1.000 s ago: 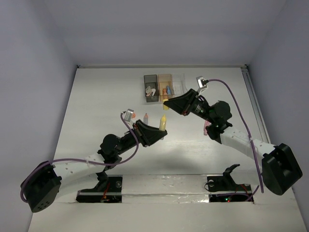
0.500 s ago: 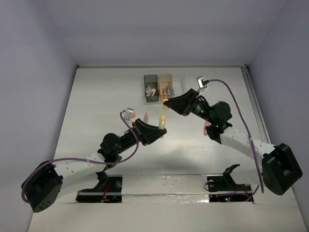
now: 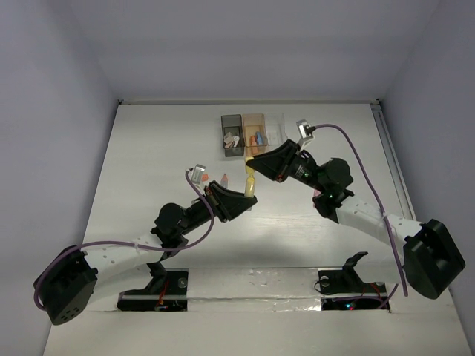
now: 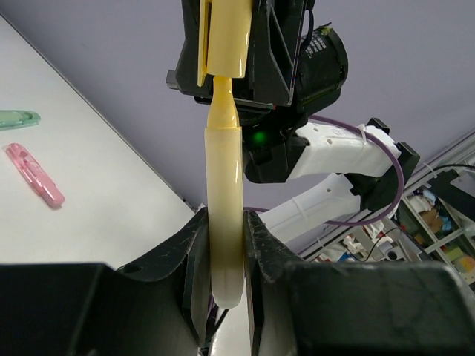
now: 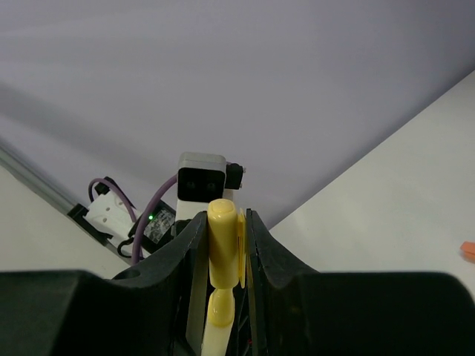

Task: Sort the stationery into containers
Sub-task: Close the pen cap on the pen.

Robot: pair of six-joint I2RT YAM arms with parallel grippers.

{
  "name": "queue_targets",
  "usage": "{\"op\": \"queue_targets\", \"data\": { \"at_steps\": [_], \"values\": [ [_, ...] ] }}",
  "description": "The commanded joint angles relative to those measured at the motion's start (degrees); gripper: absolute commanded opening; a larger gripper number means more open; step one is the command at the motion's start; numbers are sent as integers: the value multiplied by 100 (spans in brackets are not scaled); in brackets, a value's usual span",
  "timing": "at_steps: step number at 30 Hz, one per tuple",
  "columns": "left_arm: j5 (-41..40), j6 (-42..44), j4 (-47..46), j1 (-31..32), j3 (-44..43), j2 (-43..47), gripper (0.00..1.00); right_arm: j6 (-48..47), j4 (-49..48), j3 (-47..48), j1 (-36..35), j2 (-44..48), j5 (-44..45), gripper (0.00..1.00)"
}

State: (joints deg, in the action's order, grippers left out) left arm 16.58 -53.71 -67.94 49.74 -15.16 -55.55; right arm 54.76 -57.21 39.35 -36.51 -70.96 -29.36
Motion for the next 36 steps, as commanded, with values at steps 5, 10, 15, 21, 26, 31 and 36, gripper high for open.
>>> {"op": "queue_targets", "data": {
  "at_steps": [5,10,15,21,26,31,36],
  "values": [
    [83,63,-527,-87,-268,62,0,-352,-62,-50,-233,161,343,1],
    [12,229,-387,-87,-339,132,0,-466,-18,-191,-286,328,625,1],
    [-137,405,-202,-87,-391,272,0,-493,-44,-253,-339,337,704,1],
    [-304,599,79,-87,-418,439,0,-484,-53,-279,-401,355,730,1],
    [-392,704,106,-87,-497,457,0,-484,-167,-332,-576,302,827,1],
    [-375,766,0,-87,-585,396,0,-300,-658,-402,-691,100,792,1],
    [-436,871,79,-87,-629,553,0,-177,-915,-516,-796,29,809,1]
  ]
}}
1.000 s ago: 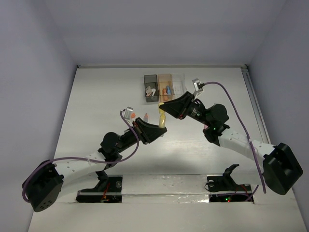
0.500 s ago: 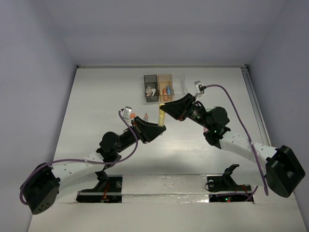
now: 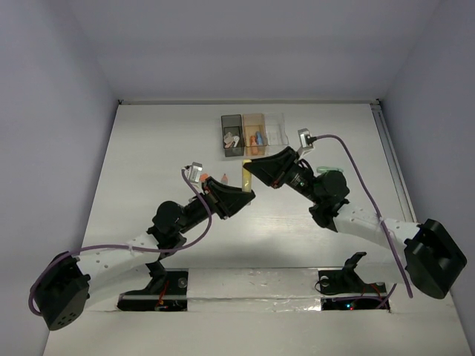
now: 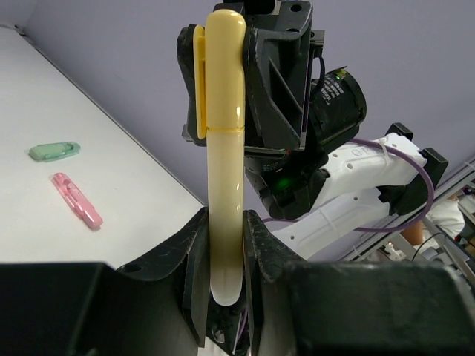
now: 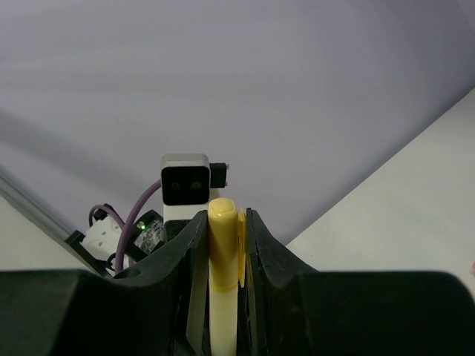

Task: Sort the stationery into containers
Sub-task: Close the pen cap on the pen.

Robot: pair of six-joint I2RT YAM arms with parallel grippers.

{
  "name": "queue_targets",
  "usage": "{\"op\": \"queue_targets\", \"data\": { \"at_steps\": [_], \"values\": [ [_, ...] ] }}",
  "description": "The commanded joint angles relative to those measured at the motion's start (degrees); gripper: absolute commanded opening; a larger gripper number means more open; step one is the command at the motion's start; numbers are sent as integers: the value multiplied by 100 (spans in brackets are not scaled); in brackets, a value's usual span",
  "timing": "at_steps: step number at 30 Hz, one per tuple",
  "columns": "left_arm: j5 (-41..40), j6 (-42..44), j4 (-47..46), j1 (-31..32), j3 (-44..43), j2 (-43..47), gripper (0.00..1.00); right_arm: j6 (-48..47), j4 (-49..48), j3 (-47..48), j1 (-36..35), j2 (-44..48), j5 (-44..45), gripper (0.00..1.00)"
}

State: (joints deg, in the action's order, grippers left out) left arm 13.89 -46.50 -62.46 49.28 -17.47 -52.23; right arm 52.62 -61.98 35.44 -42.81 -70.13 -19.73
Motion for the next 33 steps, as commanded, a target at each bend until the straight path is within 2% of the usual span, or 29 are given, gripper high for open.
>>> {"op": "queue_targets", "data": {
  "at_steps": [1,9,18,33],
  "values": [
    [-176,176,-443,-41,-414,257,0,46,-447,-134,-167,-54,-154,1],
    [-176,212,-285,-41,-459,520,0,20,-272,-274,-167,209,-189,1],
    [-202,317,-74,-41,-573,661,0,-235,896,-81,-272,316,-497,0],
    [-54,520,367,-287,-1012,925,0,-463,1364,-450,-544,280,-524,0]
  ]
}}
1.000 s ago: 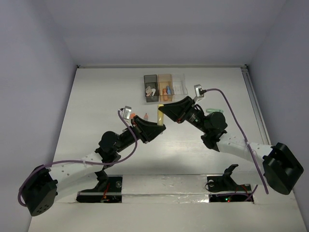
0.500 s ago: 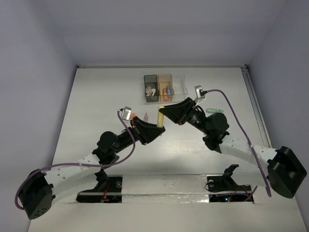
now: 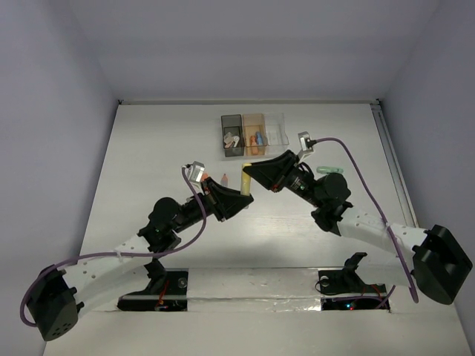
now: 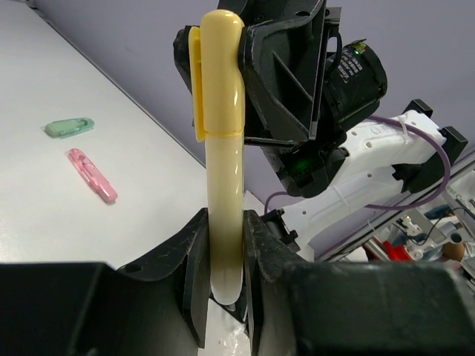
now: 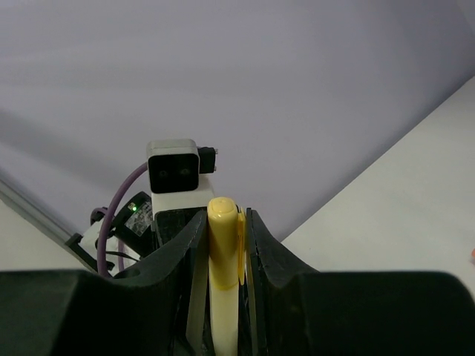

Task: Sort the stationery into containers
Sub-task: Close the pen cap on the pen.

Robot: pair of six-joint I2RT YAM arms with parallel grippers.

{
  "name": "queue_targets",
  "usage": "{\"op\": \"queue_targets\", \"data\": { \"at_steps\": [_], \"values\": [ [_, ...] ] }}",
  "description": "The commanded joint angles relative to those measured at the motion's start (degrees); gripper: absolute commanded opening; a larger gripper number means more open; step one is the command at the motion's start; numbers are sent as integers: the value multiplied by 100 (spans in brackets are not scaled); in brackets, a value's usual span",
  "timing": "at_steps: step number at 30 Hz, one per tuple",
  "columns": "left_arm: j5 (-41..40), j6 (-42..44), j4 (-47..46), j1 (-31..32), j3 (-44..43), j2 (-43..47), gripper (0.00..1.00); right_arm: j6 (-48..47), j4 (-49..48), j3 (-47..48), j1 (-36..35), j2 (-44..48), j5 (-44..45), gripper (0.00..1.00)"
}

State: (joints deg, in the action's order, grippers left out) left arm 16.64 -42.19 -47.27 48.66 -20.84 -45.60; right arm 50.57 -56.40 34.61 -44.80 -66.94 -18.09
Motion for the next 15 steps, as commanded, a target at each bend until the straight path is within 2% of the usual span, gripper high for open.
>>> {"op": "queue_targets", "data": {
  "at_steps": [1,6,15],
  "values": [
    [-241,10,-1162,-313,-754,228,0,-275,789,-393,-346,-56,-687,0],
    [-118,53,-864,-585,-974,341,0,-249,745,-552,-469,-179,-714,0],
    [199,-87,-898,-850,-1177,350,0,-214,701,-859,-715,-320,-705,0]
  ]
}}
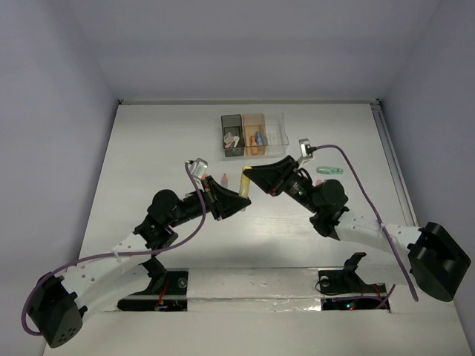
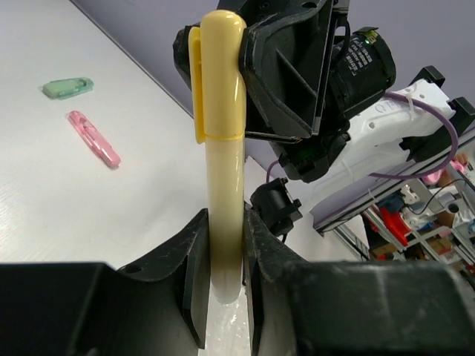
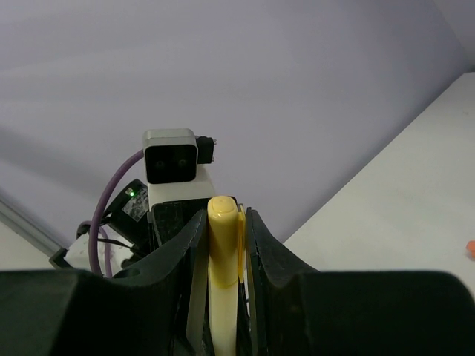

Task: Sort the stationery into containers
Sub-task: Close the pen cap on the pen.

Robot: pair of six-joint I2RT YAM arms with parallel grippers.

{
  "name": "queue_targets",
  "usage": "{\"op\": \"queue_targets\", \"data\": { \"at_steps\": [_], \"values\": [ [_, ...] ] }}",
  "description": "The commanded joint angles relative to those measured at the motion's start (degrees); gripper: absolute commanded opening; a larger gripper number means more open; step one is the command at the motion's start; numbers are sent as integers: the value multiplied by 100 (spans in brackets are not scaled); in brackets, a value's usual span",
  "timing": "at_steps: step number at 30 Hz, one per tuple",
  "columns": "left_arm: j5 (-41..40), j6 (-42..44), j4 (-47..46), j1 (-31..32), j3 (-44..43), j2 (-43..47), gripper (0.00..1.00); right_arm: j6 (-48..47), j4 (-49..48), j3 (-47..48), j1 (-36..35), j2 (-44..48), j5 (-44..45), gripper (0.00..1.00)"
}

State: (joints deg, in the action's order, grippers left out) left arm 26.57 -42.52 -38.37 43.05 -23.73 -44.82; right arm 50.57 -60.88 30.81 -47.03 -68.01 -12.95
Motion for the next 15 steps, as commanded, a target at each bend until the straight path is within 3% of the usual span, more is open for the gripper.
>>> {"op": "queue_targets", "data": {
  "at_steps": [1,15],
  "values": [
    [-785,-54,-1797,-349,-914,263,0,-205,1149,-505,-544,-213,-1201,0],
    [-714,-11,-1692,-728,-1240,324,0,-20,999,-1033,-984,-424,-797,0]
  ]
}}
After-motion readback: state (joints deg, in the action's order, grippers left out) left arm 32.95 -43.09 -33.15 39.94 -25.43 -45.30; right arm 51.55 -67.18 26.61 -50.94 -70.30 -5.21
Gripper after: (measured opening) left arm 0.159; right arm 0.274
